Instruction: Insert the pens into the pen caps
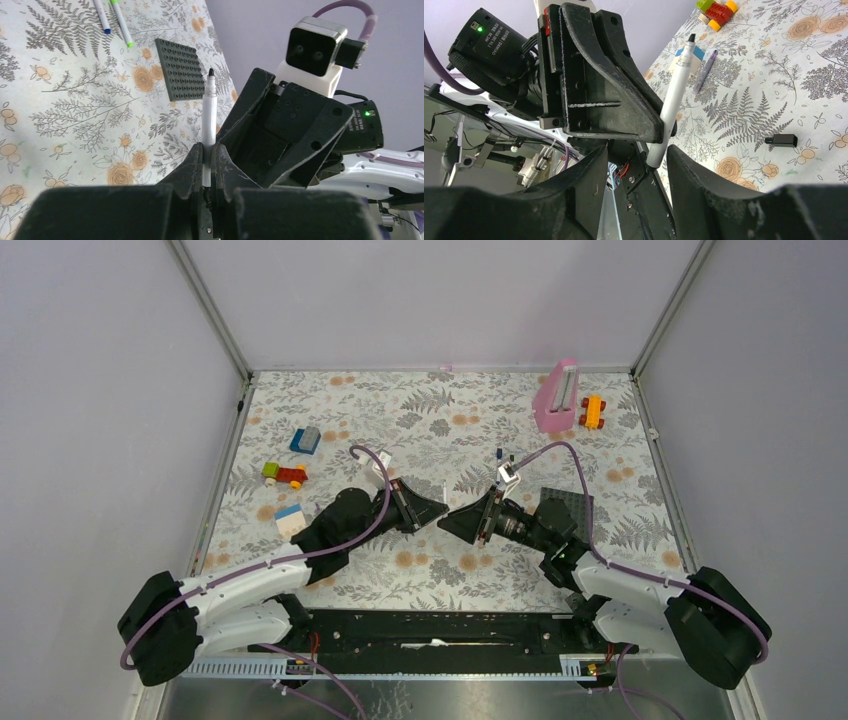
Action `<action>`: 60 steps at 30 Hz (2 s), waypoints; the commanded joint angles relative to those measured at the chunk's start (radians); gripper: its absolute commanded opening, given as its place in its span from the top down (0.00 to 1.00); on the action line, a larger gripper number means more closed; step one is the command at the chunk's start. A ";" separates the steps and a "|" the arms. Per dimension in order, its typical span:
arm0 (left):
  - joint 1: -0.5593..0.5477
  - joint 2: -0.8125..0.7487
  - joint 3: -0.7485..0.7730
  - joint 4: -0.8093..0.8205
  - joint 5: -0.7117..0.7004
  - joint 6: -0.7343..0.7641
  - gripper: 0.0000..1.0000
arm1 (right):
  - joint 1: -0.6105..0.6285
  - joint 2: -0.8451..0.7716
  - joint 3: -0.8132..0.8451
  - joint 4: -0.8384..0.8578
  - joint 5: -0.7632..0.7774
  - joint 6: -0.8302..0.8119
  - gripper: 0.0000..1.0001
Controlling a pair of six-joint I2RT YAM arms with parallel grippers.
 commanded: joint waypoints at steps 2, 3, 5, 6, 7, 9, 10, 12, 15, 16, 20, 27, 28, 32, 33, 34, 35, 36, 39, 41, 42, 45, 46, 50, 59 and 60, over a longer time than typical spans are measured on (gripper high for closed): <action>-0.002 0.004 -0.006 0.134 0.042 -0.031 1.00 | 0.001 0.009 0.016 0.080 -0.013 0.008 0.49; -0.002 0.004 -0.007 0.141 0.045 -0.032 1.00 | 0.001 0.010 0.017 0.080 -0.013 0.009 0.50; -0.003 0.007 -0.009 0.150 0.047 -0.032 1.00 | 0.001 0.014 0.018 0.085 -0.015 0.012 0.53; -0.002 0.008 -0.011 0.154 0.049 -0.032 1.00 | 0.001 0.014 0.018 0.086 -0.013 0.013 0.55; -0.002 0.007 -0.014 0.160 0.051 -0.032 1.00 | 0.001 0.014 0.020 0.084 -0.014 0.013 0.59; -0.003 0.008 -0.024 0.174 0.055 -0.035 1.00 | 0.001 0.013 0.022 0.081 -0.010 0.012 0.67; -0.003 0.008 -0.029 0.182 0.057 -0.037 1.00 | 0.002 0.012 0.023 0.079 -0.008 0.012 0.71; -0.002 0.006 -0.040 0.192 0.062 -0.039 1.00 | 0.001 0.011 0.030 0.065 0.000 0.012 0.81; -0.003 0.000 -0.055 0.194 0.062 -0.038 1.00 | 0.002 0.004 0.047 0.016 0.002 -0.004 0.93; -0.002 -0.003 -0.060 0.197 0.062 -0.037 1.00 | 0.002 0.002 0.050 0.005 0.004 -0.008 0.95; -0.003 -0.022 -0.076 0.187 0.057 -0.026 1.00 | 0.002 -0.011 0.066 -0.050 -0.008 -0.030 1.00; -0.002 -0.076 -0.042 0.089 0.012 0.031 0.61 | 0.002 -0.028 0.076 -0.096 -0.082 -0.086 1.00; -0.001 -0.081 -0.030 0.072 0.002 0.042 0.60 | 0.001 -0.026 0.080 -0.090 -0.099 -0.088 1.00; -0.001 -0.093 0.009 0.028 -0.022 0.078 0.60 | 0.002 -0.018 0.086 -0.062 -0.165 -0.095 1.00; 0.001 -0.093 0.016 0.026 -0.023 0.082 0.61 | 0.002 -0.017 0.089 -0.058 -0.181 -0.097 1.00; 0.000 -0.092 0.023 0.024 -0.024 0.086 0.61 | 0.001 -0.015 0.091 -0.056 -0.196 -0.099 1.00; 0.001 -0.091 0.030 0.023 -0.025 0.089 0.61 | 0.001 -0.012 0.093 -0.055 -0.210 -0.100 1.00; 0.002 -0.090 0.035 0.022 -0.026 0.091 0.61 | 0.002 -0.009 0.096 -0.055 -0.221 -0.101 1.00; 0.003 -0.087 0.049 0.020 -0.026 0.098 0.62 | 0.001 -0.005 0.098 -0.055 -0.245 -0.102 1.00; 0.003 -0.079 0.057 0.015 -0.024 0.102 0.65 | 0.001 -0.005 0.097 -0.055 -0.259 -0.104 1.00; 0.002 -0.073 0.058 0.017 -0.020 0.103 0.67 | 0.003 -0.005 0.097 -0.055 -0.265 -0.106 1.00; 0.003 -0.061 0.053 0.028 -0.009 0.101 0.85 | 0.002 -0.002 0.101 -0.055 -0.288 -0.106 1.00; 0.002 -0.057 0.052 0.034 -0.002 0.100 0.95 | 0.001 0.000 0.101 -0.055 -0.288 -0.106 1.00; 0.002 -0.044 0.051 0.042 0.026 0.099 1.00 | 0.001 -0.012 0.103 -0.085 -0.235 -0.100 0.78; 0.003 -0.058 0.014 0.078 0.032 0.080 1.00 | 0.002 0.001 0.111 -0.037 -0.214 -0.063 0.60; 0.002 -0.056 0.014 0.081 0.038 0.080 1.00 | 0.001 0.008 0.112 -0.031 -0.214 -0.060 0.60</action>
